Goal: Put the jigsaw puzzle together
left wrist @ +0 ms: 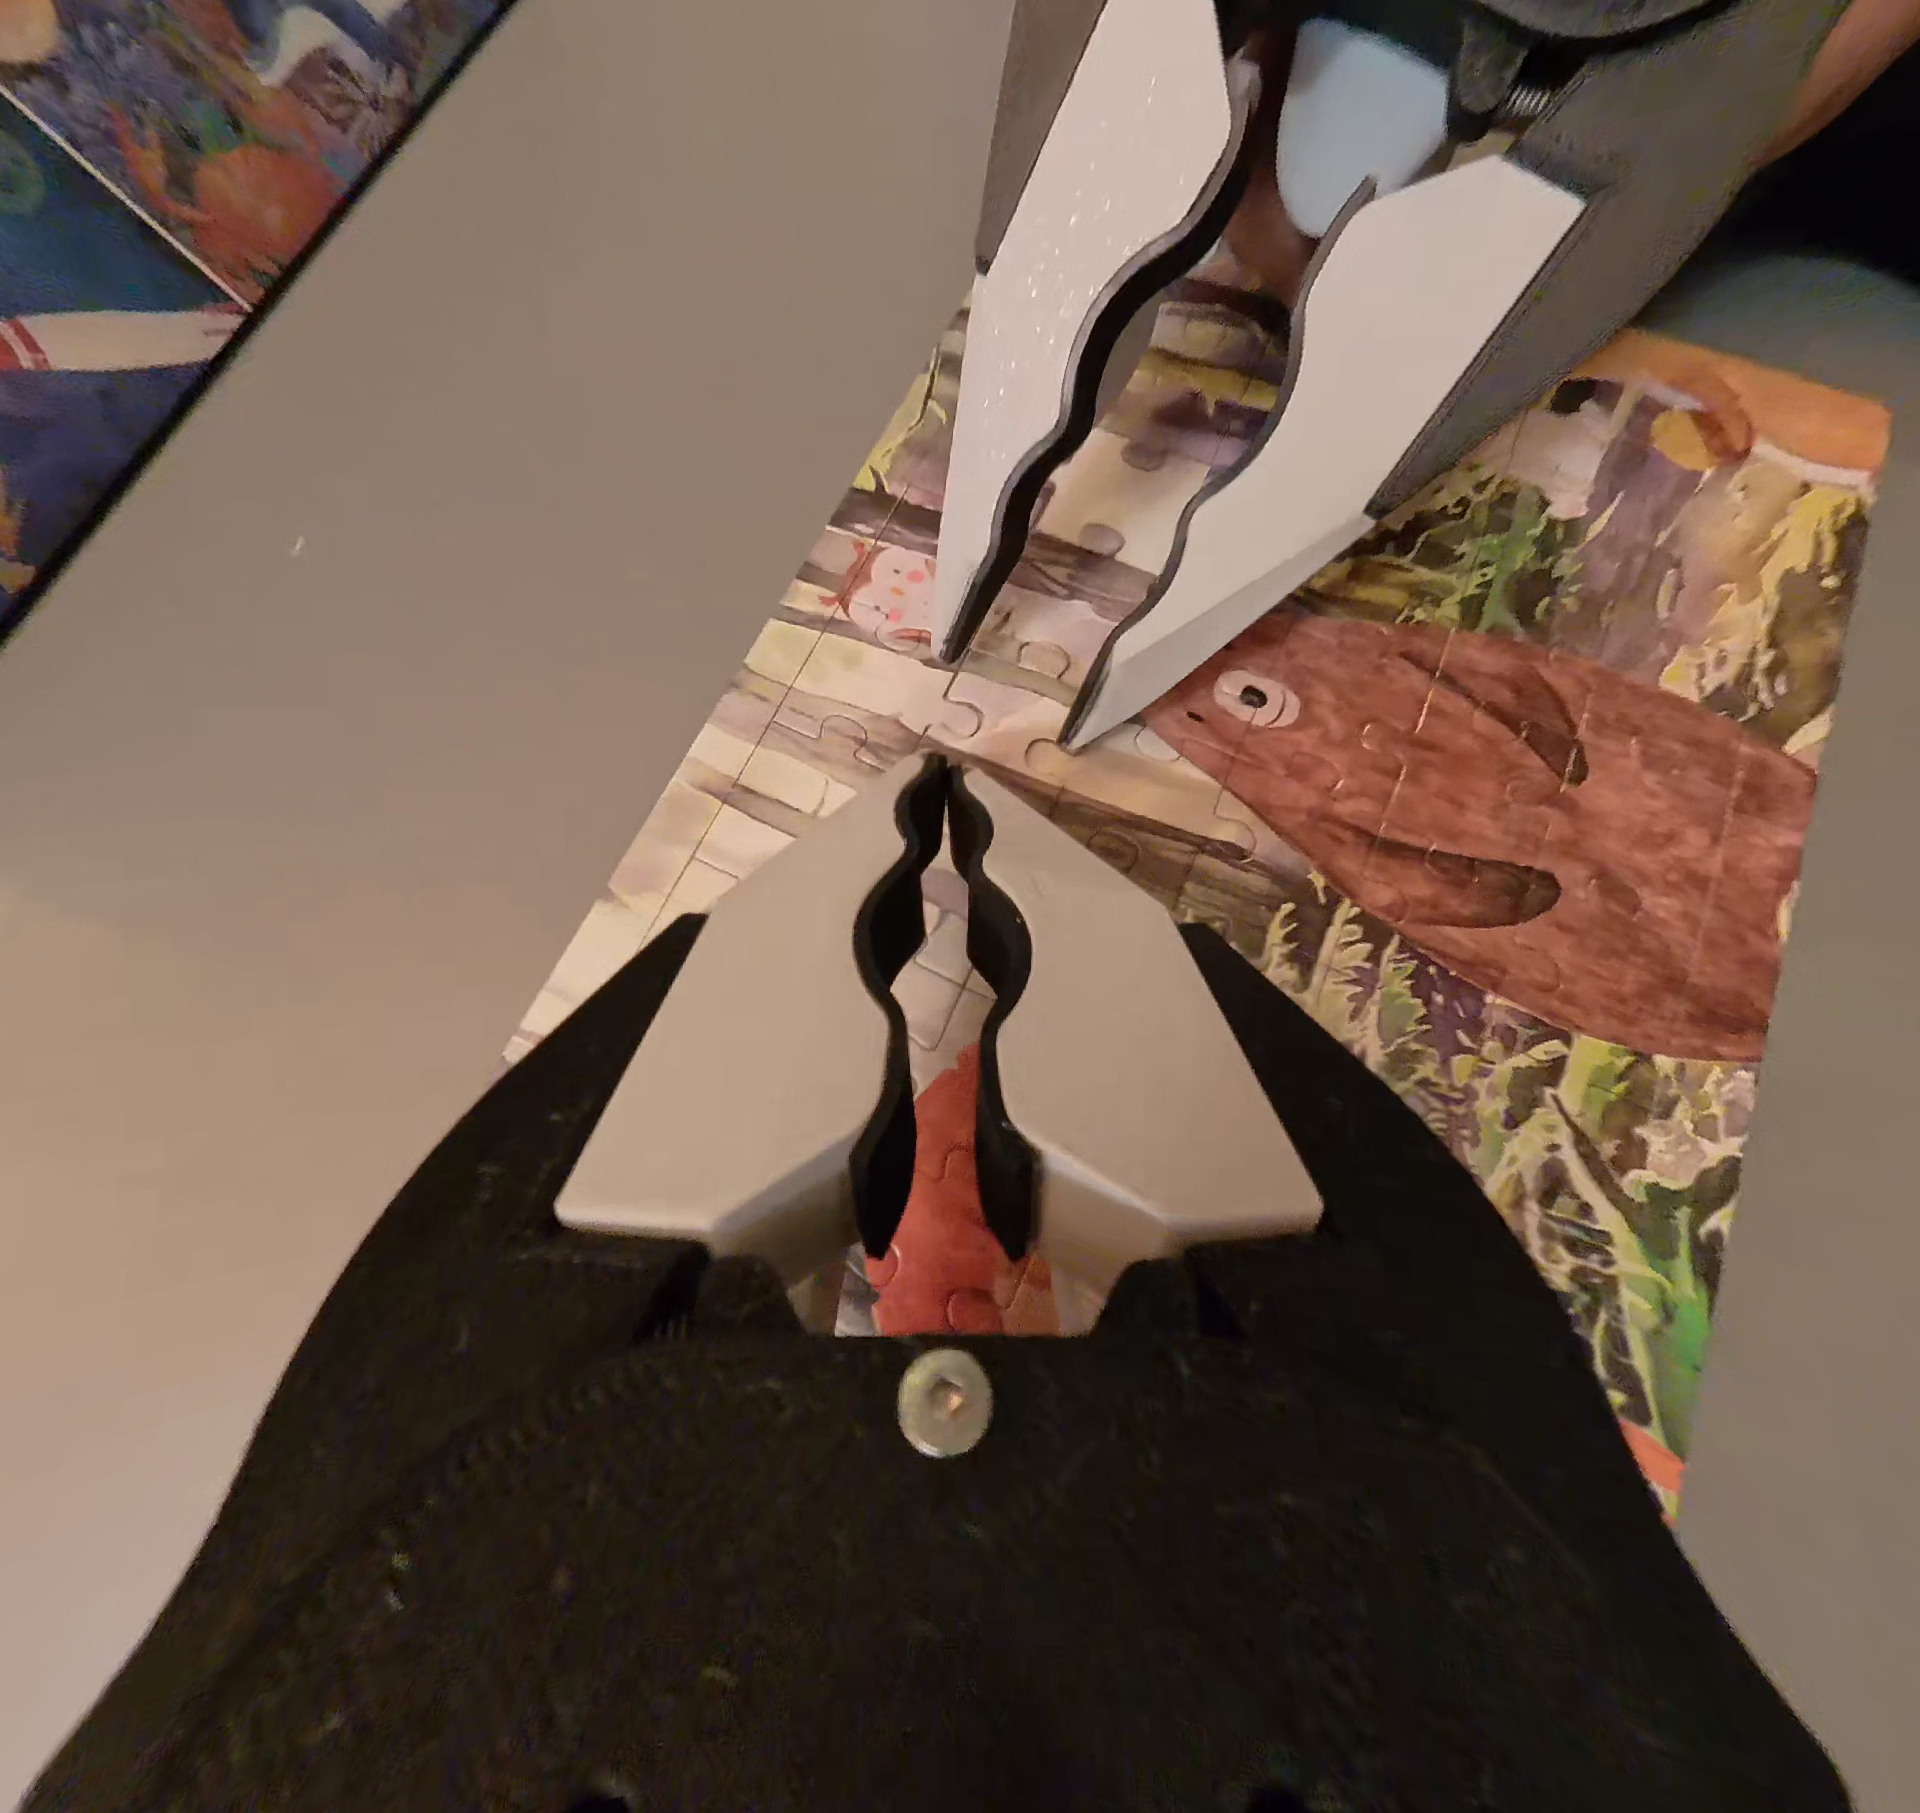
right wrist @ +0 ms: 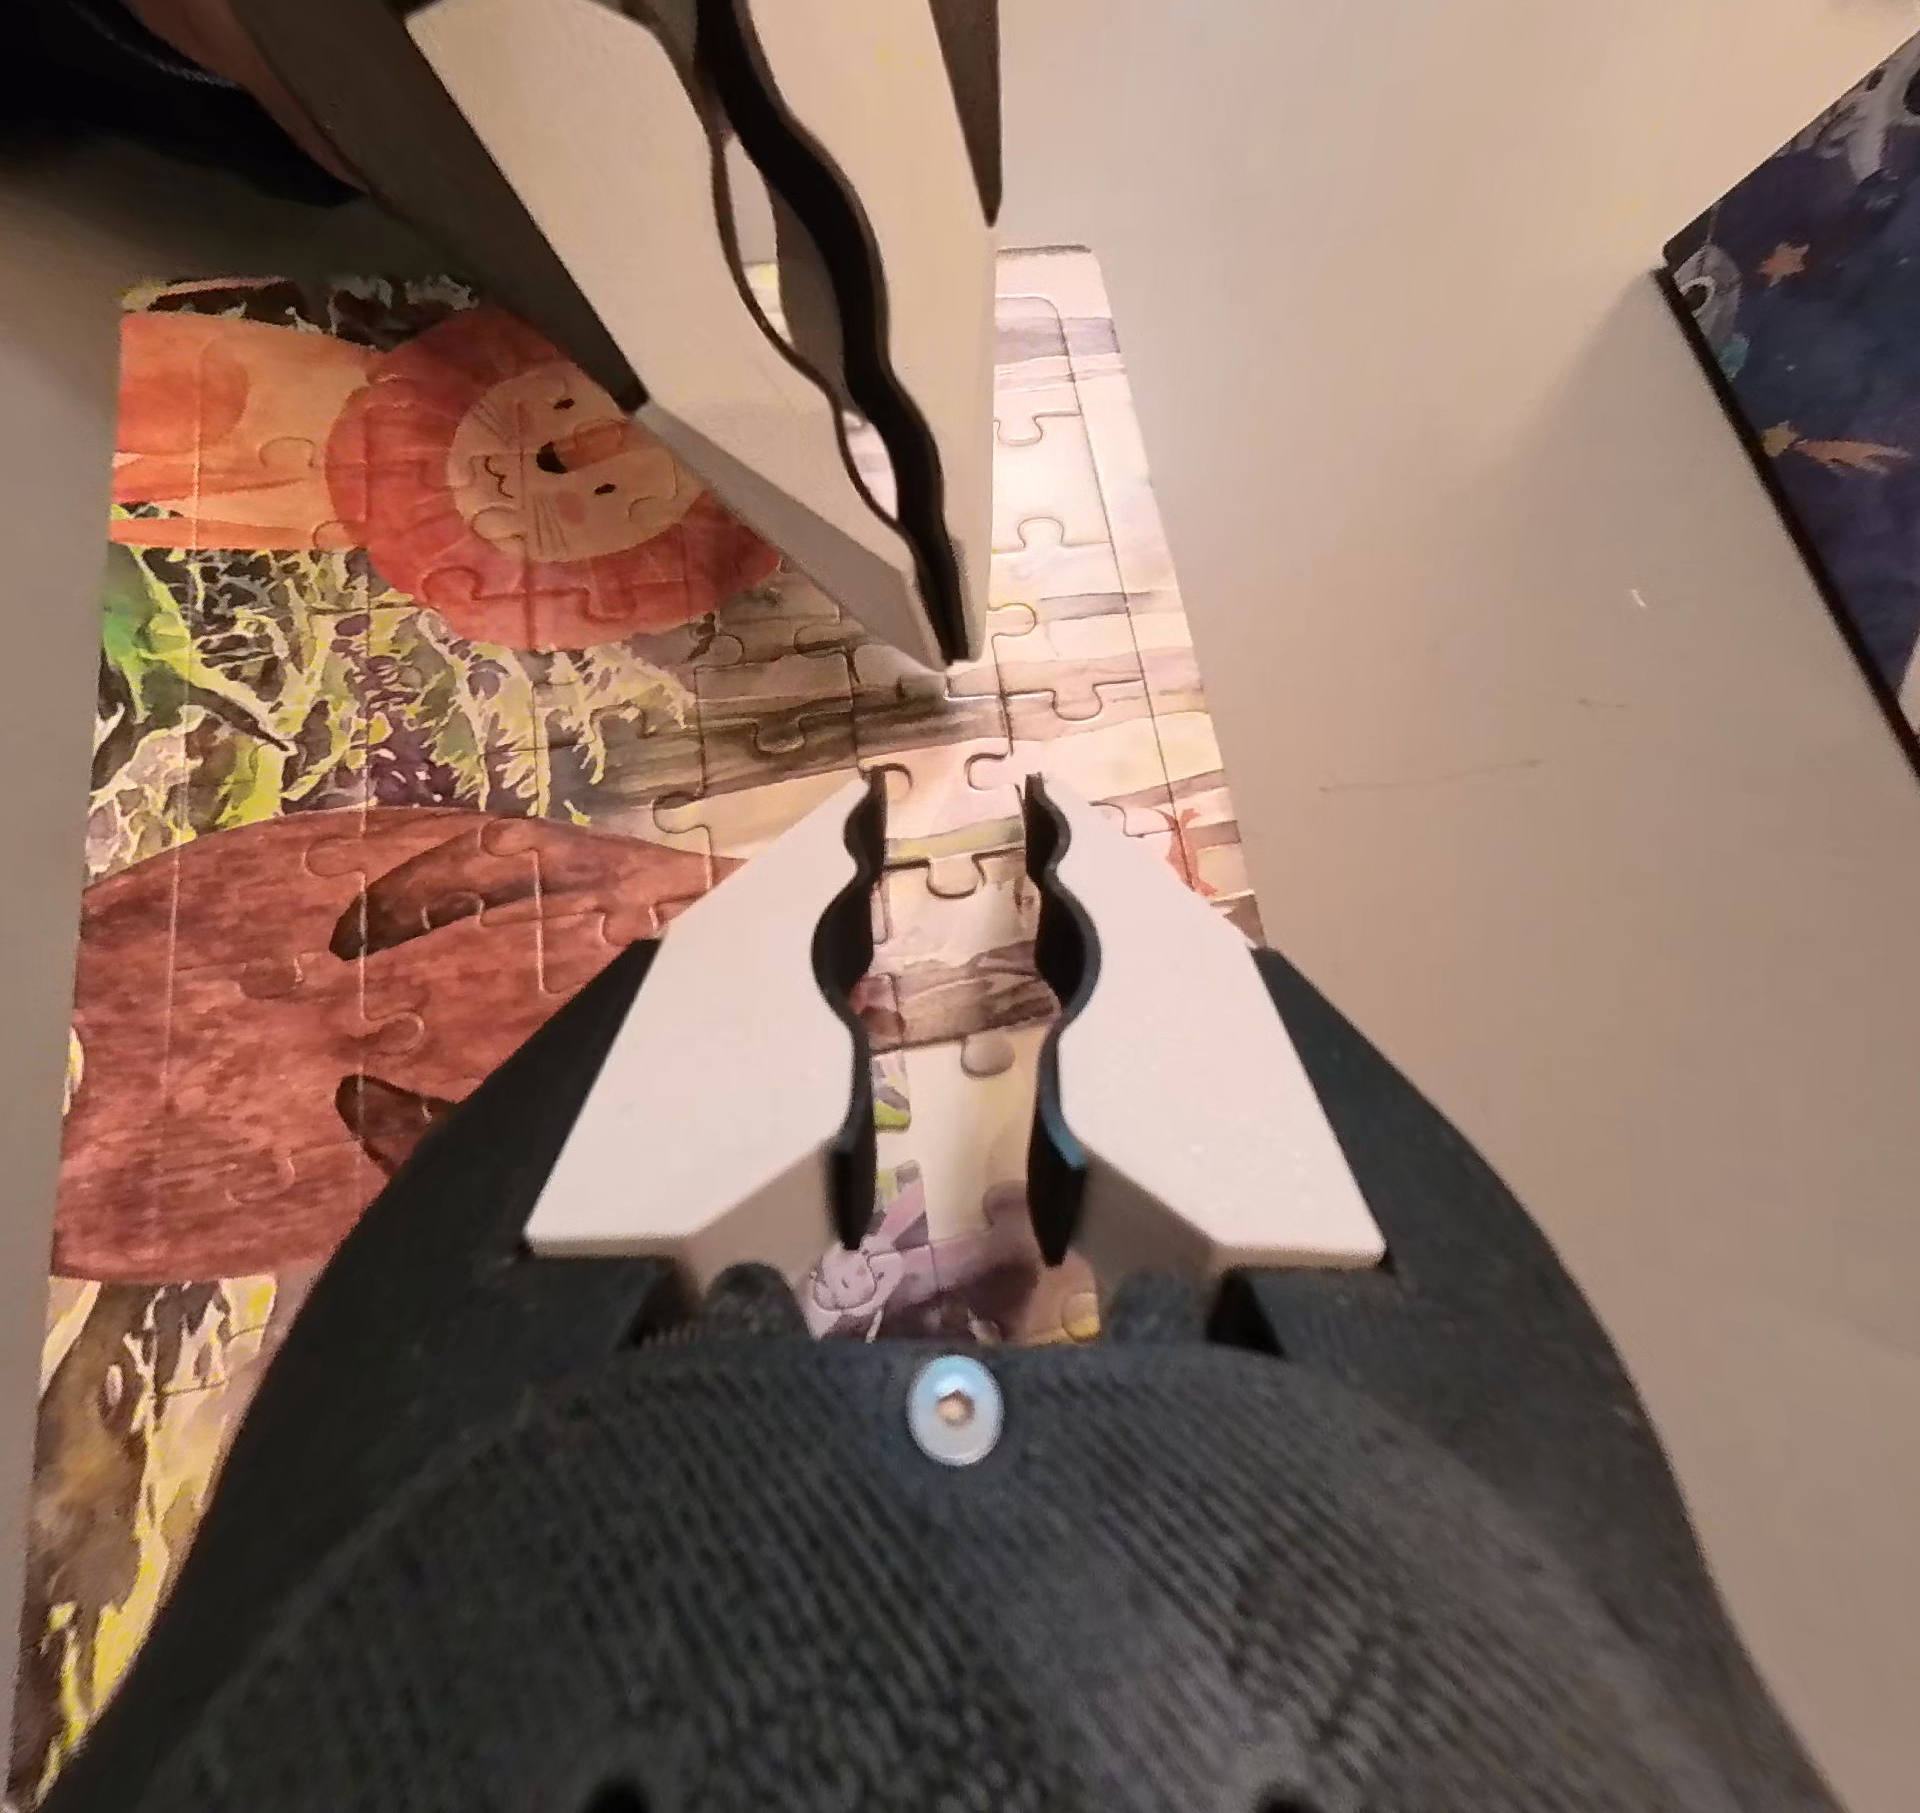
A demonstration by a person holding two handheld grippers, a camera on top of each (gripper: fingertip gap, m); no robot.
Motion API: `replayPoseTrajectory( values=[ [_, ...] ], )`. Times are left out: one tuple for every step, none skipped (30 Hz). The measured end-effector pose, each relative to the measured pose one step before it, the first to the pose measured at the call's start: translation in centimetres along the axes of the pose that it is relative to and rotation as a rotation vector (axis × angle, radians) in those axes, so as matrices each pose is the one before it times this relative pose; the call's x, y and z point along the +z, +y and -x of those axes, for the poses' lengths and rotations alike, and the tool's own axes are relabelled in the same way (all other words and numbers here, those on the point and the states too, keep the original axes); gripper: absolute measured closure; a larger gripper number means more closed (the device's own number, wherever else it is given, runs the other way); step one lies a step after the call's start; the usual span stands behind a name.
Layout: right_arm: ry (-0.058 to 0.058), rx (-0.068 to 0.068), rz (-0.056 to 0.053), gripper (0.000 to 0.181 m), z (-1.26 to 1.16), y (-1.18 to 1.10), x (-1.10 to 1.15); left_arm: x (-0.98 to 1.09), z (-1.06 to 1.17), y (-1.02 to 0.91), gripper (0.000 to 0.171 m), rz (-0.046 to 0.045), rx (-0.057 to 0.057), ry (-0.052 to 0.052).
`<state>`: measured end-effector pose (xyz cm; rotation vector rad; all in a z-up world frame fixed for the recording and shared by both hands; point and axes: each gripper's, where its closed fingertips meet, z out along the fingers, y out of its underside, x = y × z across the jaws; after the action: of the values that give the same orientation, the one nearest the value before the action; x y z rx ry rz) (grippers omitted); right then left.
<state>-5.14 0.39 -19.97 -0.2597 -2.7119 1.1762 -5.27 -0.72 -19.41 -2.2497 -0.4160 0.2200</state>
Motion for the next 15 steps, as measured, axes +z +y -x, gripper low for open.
replayPoseTrajectory(
  values=[
    [0.0003, 0.0005, -0.0015, 0.156, 0.017, -0.026, 0.043, 0.127, 0.086, 0.229, 0.171, 0.01491, 0.0052, -0.0092],
    [-0.0008, 0.0005, -0.0016, 0.157, 0.033, -0.028, 0.044, 0.098, 0.077, 0.186, 0.171, 0.00978, 0.0037, -0.0066],
    [-0.0005, -0.0002, 0.0014, 0.157, 0.027, 0.016, 0.036, 0.088, 0.026, 0.131, 0.171, 0.00638, -0.0004, -0.0013],
    [0.0016, -0.0008, 0.0055, 0.158, -0.017, 0.095, 0.059, 0.085, -0.021, 0.11, 0.171, 0.00474, -0.0038, 0.0037],
    [0.0031, -0.0002, 0.0085, 0.158, -0.062, 0.161, 0.058, 0.089, -0.013, 0.125, 0.171, 0.00535, -0.0057, 0.0046],
    [0.0024, 0.0013, 0.0077, 0.16, -0.053, 0.162, 0.067, 0.107, 0.027, 0.168, 0.171, 0.00806, -0.0058, 0.0017],
    [0.0012, 0.0011, 0.0099, 0.16, -0.04, 0.192, 0.081, 0.123, 0.054, 0.211, 0.171, 0.01073, -0.003, -0.0009],
    [-0.001, 0.0022, -0.0033, 0.16, 0.007, -0.02, -0.016, 0.092, 0.036, 0.187, 0.171, 0.00947, 0.0014, -0.002],
    [-0.0006, 0.001, 0.0001, 0.16, -0.007, 0.006, -0.046, 0.003, -0.03, -0.044, 0.171, -0.00365, 0.0003, 0.0006],
    [0.0002, -0.0011, -0.0016, 0.16, 0.001, -0.028, -0.071, 0.007, -0.005, 0.009, 0.171, 0.00247, 0.0021, -0.0019],
    [-0.0006, -0.0005, -0.0068, 0.16, 0.0, -0.11, -0.111, -0.028, 0.012, -0.014, 0.171, 0.0005, 0.005, -0.0044],
    [-0.0017, 0.002, -0.0094, 0.159, 0.017, -0.17, -0.125, -0.055, 0.054, -0.071, 0.171, -0.00291, 0.0066, -0.008],
    [-0.0013, 0.0036, -0.0084, 0.159, -0.009, -0.154, -0.132, -0.073, 0.063, -0.104, 0.171, -0.00559, 0.0077, -0.0094],
    [-0.0003, 0.0025, -0.0052, 0.159, -0.028, -0.095, -0.097, -0.089, 0.058, -0.124, 0.171, -0.00684, 0.0059, -0.007],
    [0.0006, 0.0, 0.0002, 0.159, -0.02, 0.007, -0.05, -0.084, 0.006, -0.133, 0.171, -0.00758, 0.0035, -0.0028]
  ],
)
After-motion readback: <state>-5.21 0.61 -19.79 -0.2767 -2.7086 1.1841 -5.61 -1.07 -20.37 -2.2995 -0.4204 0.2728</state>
